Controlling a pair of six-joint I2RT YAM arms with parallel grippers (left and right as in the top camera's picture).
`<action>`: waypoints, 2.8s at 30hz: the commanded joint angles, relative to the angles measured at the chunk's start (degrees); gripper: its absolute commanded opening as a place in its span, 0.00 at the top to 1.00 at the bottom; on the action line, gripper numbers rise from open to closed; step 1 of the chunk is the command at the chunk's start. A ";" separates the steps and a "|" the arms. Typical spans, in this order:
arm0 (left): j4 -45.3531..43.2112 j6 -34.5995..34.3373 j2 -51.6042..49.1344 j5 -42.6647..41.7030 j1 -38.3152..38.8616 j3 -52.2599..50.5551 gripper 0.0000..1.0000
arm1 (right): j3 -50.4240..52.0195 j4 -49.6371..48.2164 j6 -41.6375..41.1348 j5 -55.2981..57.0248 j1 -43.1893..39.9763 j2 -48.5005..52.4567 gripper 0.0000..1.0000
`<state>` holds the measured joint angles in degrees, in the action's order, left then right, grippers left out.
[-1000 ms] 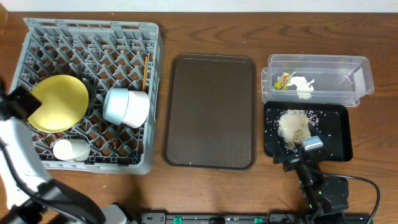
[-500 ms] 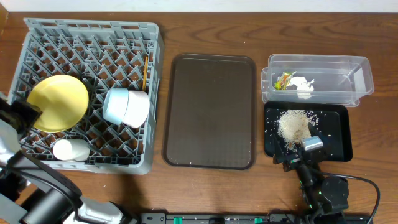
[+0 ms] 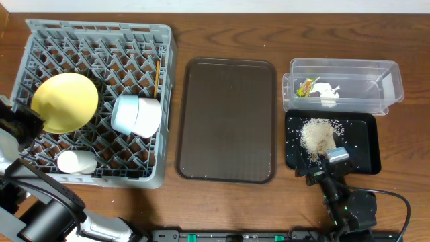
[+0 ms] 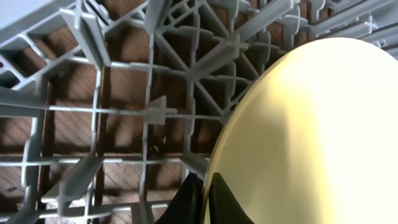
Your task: Sort waste into correct bins and load items into the dishwasher
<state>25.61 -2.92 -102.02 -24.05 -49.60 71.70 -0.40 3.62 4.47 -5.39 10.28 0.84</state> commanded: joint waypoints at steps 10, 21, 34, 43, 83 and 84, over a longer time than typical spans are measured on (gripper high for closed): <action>-1.77 11.96 8.24 -0.61 1.75 -0.20 0.92 | 0.09 0.22 0.52 -0.20 -0.52 -0.42 0.01; -5.70 21.55 8.81 8.39 6.93 -0.20 0.93 | 0.09 0.22 0.52 -0.22 -0.52 -0.42 0.01; -9.27 31.41 8.92 33.46 20.02 -0.20 0.92 | 0.09 0.22 0.52 -0.20 -0.52 -0.42 0.01; -9.09 31.34 13.07 38.47 24.41 -0.20 0.93 | 0.09 0.20 0.52 -0.22 -0.52 -0.42 0.01; -5.92 -5.95 3.50 7.13 8.87 -0.22 0.47 | 0.09 0.22 0.52 -0.22 -0.52 -0.42 0.01; -6.36 -5.95 2.62 7.13 8.59 -0.22 0.47 | 0.09 0.22 0.52 -0.20 -0.52 -0.42 0.01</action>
<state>19.97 -6.79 -97.51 -13.28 -40.32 71.61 -0.40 3.62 4.45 -5.39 10.28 0.84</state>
